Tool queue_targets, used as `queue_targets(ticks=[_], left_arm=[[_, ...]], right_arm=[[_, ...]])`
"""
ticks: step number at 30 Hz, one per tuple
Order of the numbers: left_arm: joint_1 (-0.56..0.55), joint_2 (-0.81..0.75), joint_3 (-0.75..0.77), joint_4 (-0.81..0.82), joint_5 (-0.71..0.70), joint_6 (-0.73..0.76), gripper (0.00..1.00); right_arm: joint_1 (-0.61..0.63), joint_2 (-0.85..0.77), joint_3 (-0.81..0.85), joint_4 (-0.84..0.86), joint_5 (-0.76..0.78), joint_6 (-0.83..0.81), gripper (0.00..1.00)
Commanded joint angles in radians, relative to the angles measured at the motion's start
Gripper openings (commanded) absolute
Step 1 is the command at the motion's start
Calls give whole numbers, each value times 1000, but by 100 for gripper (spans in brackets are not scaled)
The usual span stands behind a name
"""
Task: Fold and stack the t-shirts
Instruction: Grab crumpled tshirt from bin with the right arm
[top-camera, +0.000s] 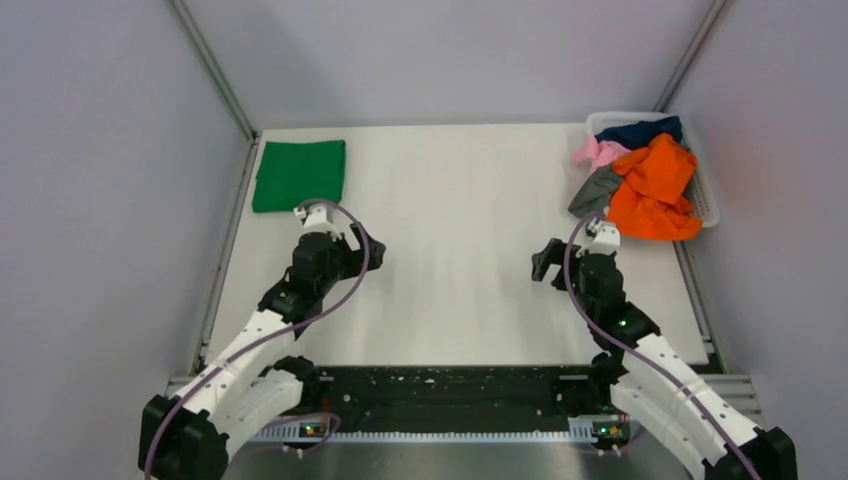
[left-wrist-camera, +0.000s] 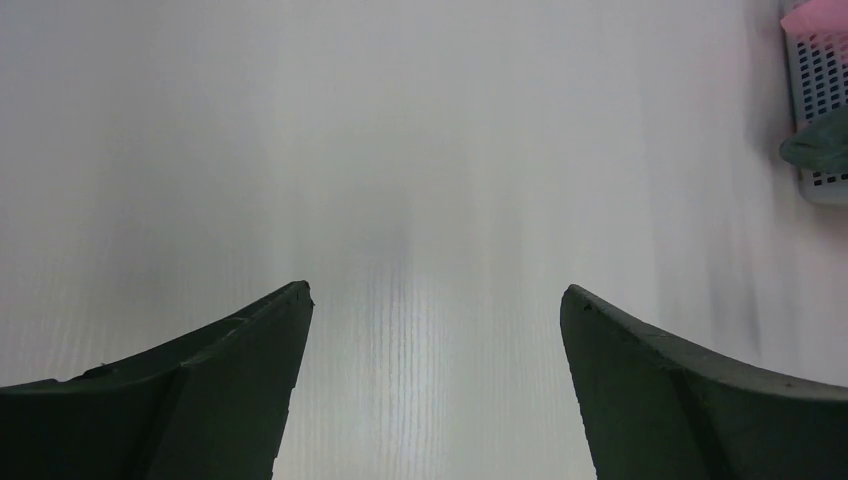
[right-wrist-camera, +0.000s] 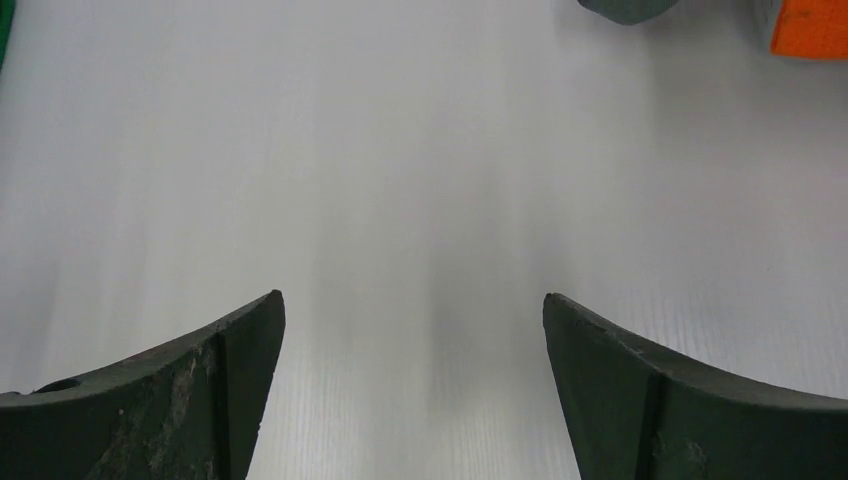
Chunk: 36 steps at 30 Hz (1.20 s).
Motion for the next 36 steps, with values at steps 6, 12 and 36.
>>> queue_targets(ticks=[6,12,36], left_arm=[[-3,-119,13,10,33,17,99],[-2,-148,2,17,48,20,99],[-4,-119,10,16,68,29,99]], right_arm=[[-5,-15,226,-13,84,-22,99],[-87,212,560,-161,268,-100,99],[-723,1193,1190,-202,-197,-103,45]])
